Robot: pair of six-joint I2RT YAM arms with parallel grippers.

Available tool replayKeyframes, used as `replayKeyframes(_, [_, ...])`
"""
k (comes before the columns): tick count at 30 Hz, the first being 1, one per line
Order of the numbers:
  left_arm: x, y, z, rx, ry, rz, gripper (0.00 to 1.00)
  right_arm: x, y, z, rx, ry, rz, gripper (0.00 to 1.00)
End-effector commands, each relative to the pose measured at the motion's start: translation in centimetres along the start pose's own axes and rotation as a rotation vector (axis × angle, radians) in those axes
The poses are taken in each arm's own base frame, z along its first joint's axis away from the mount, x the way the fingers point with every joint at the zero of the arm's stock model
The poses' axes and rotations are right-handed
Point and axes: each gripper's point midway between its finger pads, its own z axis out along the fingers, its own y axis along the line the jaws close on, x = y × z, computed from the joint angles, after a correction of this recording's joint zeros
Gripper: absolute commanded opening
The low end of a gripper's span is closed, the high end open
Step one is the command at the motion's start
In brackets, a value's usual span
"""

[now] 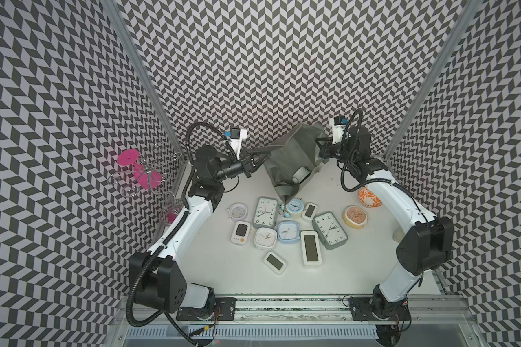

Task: Put the alarm clock into the canvas bag
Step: Adjust the canvas bag at the center of the board.

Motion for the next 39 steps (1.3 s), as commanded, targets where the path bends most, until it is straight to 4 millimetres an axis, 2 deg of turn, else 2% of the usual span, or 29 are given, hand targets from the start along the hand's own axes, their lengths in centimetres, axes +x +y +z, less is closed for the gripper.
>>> replayKeyframes(1, [0.1, -0.3, -0.7, 0.031, 0.020, 0.048, 0.12, -4.5, 1.1, -0.6, -0.038, -0.127, -0.074, 0.00])
replayKeyframes(3, [0.5, 0.7, 0.1, -0.068, 0.055, 0.133, 0.23, -4.6, 1.1, -0.4, -0.044, -0.132, -0.085, 0.00])
replayKeyframes(5, [0.5, 1.0, 0.7, -0.143, 0.067, 0.209, 0.42, -4.7, 1.3, -0.4, -0.049, -0.140, -0.100, 0.00])
replayKeyframes(7, [-0.5, 2.1, 0.5, -0.256, 0.037, 0.238, 0.63, -5.0, 1.7, -0.6, -0.062, -0.148, -0.127, 0.00])
replayKeyframes(9, [-2.0, 3.6, 0.1, -0.363, 0.005, 0.267, 0.73, -5.3, 2.2, -0.9, -0.071, -0.161, -0.170, 0.00])
replayKeyframes(14, [-5.3, 4.8, 1.5, -0.470, 0.021, 0.497, 0.83, -6.2, 3.6, -1.7, -0.123, -0.195, -0.300, 0.00])
replayKeyframes(17, [-6.3, 5.5, 2.9, -0.488, 0.049, 0.638, 0.87, -6.8, 4.5, -2.2, -0.150, -0.212, -0.355, 0.00])
replayKeyframes(20, [-5.7, 5.6, 4.5, -0.448, 0.107, 0.753, 0.94, -7.6, 4.4, -2.1, -0.140, -0.223, -0.376, 0.00])
replayKeyframes(23, [-4.9, 6.0, 5.8, -0.388, 0.141, 0.790, 0.98, -8.2, 4.6, -1.7, -0.144, -0.233, -0.397, 0.00])
replayKeyframes(26, [-3.4, 6.5, 7.7, -0.356, 0.193, 0.811, 0.99, -8.7, 5.7, -1.7, -0.166, -0.254, -0.445, 0.00])
replayKeyframes(31, [-2.6, 7.2, 10.3, -0.356, 0.210, 0.815, 0.99, -9.3, 7.7, -1.8, -0.209, -0.280, -0.513, 0.00])
replayKeyframes(35, [-3.2, 7.0, 10.3, -0.369, 0.171, 0.812, 0.99, -9.1, 7.5, -0.8, -0.157, -0.256, -0.552, 0.00])
replayKeyframes(39, [-3.5, 5.1, 9.4, -0.339, 0.150, 0.864, 0.99, -8.8, 6.9, 0.0, -0.134, -0.246, -0.589, 0.00])
